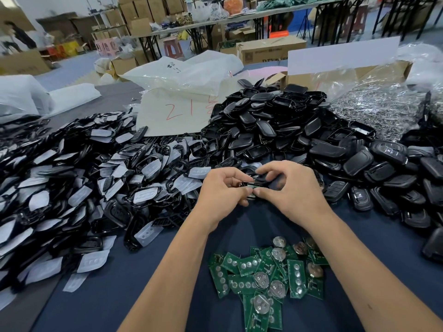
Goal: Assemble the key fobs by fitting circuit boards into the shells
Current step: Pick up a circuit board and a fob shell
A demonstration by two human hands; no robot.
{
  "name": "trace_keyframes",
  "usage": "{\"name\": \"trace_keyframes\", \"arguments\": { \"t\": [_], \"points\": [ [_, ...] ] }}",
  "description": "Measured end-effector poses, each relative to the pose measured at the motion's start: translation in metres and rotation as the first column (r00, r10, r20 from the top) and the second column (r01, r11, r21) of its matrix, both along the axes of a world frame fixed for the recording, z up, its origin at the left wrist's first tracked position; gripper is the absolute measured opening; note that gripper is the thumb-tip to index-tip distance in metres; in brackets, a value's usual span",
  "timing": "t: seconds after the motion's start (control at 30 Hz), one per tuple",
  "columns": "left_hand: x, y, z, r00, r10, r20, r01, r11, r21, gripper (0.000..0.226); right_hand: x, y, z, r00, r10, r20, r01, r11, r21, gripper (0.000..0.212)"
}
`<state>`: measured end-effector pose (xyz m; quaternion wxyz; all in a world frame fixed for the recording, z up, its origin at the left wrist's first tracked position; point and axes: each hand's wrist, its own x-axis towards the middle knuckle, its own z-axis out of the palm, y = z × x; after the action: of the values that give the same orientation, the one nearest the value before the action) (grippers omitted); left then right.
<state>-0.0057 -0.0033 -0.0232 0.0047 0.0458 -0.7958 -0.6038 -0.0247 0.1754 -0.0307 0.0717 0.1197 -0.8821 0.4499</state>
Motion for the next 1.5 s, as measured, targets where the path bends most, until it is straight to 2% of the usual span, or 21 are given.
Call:
{"name": "trace_keyframes", "arguments": {
  "t": [0.07,0.17,0.23,0.33,0.4,0.5,0.67,0.73,0.8,0.9,1.0,1.1,1.23,1.37,1.5],
  "points": [
    [0.000,-0.003,0.001,0.999,-0.010,-0.032,0.010,1.000,-0.024,0.024,0.000,-0.003,0.001,0.997,0.073,0.011,-0.072,0.997,-0.039,0.021],
    [-0.001,-0.007,-0.002,0.994,0.080,-0.071,-0.082,0.996,-0.018,0.022,0.000,-0.005,0.001,0.992,0.075,0.105,-0.061,0.990,-0.130,0.015],
    [-0.003,-0.007,-0.005,0.992,0.096,-0.081,-0.101,0.993,-0.058,0.021,-0.001,-0.006,-0.001,0.991,0.051,0.122,-0.038,0.993,-0.108,0.018],
    [-0.003,-0.003,-0.009,0.980,0.041,-0.194,-0.100,0.947,-0.304,0.018,-0.001,-0.008,-0.004,0.996,-0.003,0.093,0.005,1.000,-0.020,0.024],
    [-0.002,0.001,-0.007,0.943,0.038,-0.330,-0.177,0.899,-0.401,0.019,-0.001,-0.009,-0.004,0.995,-0.034,0.094,0.033,0.999,0.011,0.024],
    [0.000,0.001,-0.001,0.877,0.074,-0.475,-0.280,0.882,-0.379,0.016,0.000,-0.011,-0.005,0.995,-0.047,0.087,0.043,0.998,0.048,0.024],
    [0.001,-0.014,0.011,0.801,0.169,-0.574,-0.419,0.843,-0.337,0.014,0.005,-0.015,0.000,0.996,-0.086,-0.001,0.085,0.985,0.152,0.024],
    [0.000,-0.028,0.016,0.763,0.244,-0.599,-0.513,0.791,-0.332,0.013,0.008,-0.026,0.006,0.989,-0.111,-0.098,0.129,0.970,0.204,0.021],
    [-0.001,-0.045,0.019,0.718,0.333,-0.611,-0.615,0.714,-0.333,0.012,0.012,-0.044,0.012,0.977,-0.093,-0.190,0.128,0.974,0.184,0.016],
    [0.002,-0.074,0.024,0.630,0.494,-0.599,-0.753,0.576,-0.317,0.012,0.015,-0.081,0.022,0.954,0.024,-0.300,0.016,0.991,0.132,0.012],
    [0.010,-0.108,0.026,0.530,0.647,-0.548,-0.848,0.409,-0.338,0.019,0.012,-0.123,0.028,0.929,0.166,-0.330,-0.113,0.978,0.173,0.006],
    [0.020,-0.140,0.027,0.497,0.773,-0.394,-0.839,0.312,-0.447,0.032,0.008,-0.164,0.032,0.900,0.295,-0.322,-0.219,0.942,0.253,0.005],
    [0.026,-0.162,0.023,0.551,0.807,-0.214,-0.721,0.331,-0.609,0.033,0.003,-0.209,0.035,0.864,0.394,-0.313,-0.294,0.900,0.321,0.007],
    [0.026,-0.162,0.020,0.526,0.835,-0.163,-0.737,0.351,-0.578,0.034,-0.001,-0.236,0.041,0.861,0.433,-0.267,-0.319,0.868,0.380,0.013],
    [0.025,-0.167,0.017,0.494,0.857,-0.145,-0.769,0.353,-0.533,0.030,-0.003,-0.243,0.044,0.868,0.434,-0.244,-0.337,0.873,0.354,0.014]
  ]
}}
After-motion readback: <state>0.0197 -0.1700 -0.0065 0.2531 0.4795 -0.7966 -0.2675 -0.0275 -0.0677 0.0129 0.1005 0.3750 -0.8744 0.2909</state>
